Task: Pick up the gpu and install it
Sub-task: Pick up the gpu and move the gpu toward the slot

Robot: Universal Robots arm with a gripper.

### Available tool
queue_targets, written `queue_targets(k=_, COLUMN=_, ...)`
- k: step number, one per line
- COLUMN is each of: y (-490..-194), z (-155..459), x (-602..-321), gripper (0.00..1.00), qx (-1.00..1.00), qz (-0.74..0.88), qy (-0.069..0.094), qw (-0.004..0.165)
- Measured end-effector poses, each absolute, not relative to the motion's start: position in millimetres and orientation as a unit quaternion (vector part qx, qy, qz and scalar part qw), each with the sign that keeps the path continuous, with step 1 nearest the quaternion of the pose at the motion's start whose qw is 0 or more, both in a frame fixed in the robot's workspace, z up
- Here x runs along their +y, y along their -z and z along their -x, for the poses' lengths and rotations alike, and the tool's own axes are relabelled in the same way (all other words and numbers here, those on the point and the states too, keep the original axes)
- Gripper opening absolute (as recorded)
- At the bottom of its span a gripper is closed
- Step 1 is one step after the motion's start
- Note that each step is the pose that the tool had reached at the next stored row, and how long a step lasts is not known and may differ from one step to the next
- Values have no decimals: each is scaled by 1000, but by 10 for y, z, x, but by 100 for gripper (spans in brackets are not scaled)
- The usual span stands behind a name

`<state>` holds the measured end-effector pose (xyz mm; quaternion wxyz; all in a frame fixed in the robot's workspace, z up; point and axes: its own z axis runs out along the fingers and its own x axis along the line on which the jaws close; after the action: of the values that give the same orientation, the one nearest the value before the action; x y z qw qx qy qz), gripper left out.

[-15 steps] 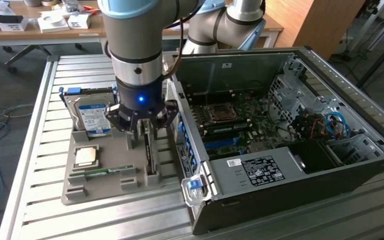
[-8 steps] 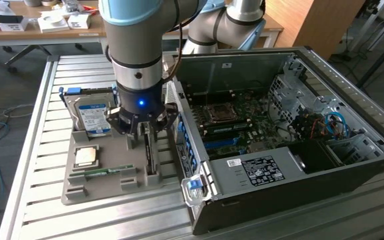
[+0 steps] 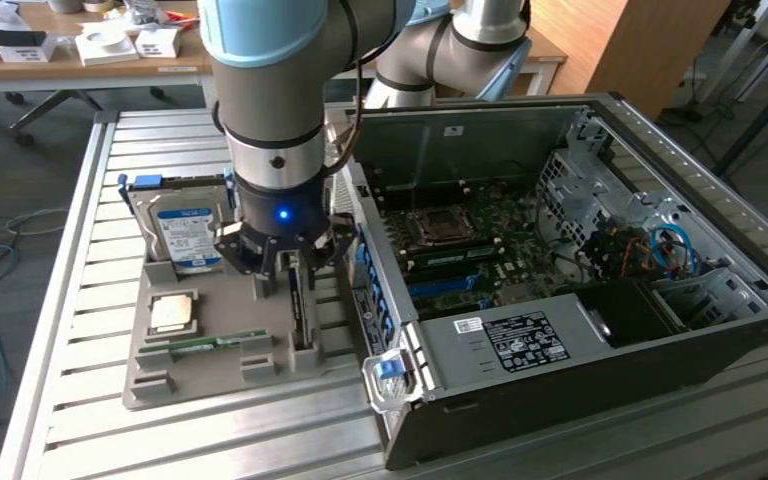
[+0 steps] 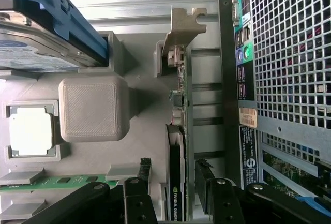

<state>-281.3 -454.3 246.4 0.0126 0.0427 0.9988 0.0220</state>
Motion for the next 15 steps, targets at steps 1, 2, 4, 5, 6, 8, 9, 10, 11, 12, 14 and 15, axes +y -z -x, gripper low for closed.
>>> queue_targets(k=1, y=-2454, z=2813, x=-4543, gripper=47, qx=999, qz=-43, qy=-22, qw=13)
queue_targets(k=2, y=-2446, z=2813, x=-4543, gripper=47, qx=999, qz=-43, qy=-22, qw=13)
queue_targets(k=4, y=-2429, z=2813, x=-4543, gripper=47, qx=999, qz=-43, qy=-22, qw=13)
queue_targets(k=5, y=-2421, z=2813, x=-4543, gripper=47, qx=999, qz=-43, qy=-22, qw=13)
queue_targets(k=6, y=-2412, z=2813, x=-4544, gripper=47, qx=999, qz=-43, qy=-22, qw=13)
queue_targets(k=8, y=-2395, z=2813, x=-4543, gripper=47, qx=999, qz=-43, qy=-22, qw=13)
queue_targets(k=9, y=-2387, z=2813, x=-4544, gripper=47, qx=999, qz=-43, qy=-22, qw=13)
queue_targets(k=10, y=-2379, z=2813, x=-4543, gripper=47, qx=999, qz=-43, qy=-22, qw=13)
queue_targets(k=11, y=-2371, z=2813, x=-4544, gripper=47, qx=999, qz=-43, qy=-22, qw=13)
queue_targets(k=12, y=-2364, z=2813, x=-4544, gripper=47, qx=999, qz=-43, qy=-22, qw=13)
queue_targets(k=14, y=-2357, z=2814, x=-4544, gripper=47, qx=999, qz=-43, qy=-22, qw=12)
queue_targets(k=15, y=-2358, z=2814, x=-4544, gripper=47, qx=999, qz=-43, qy=-22, qw=12)
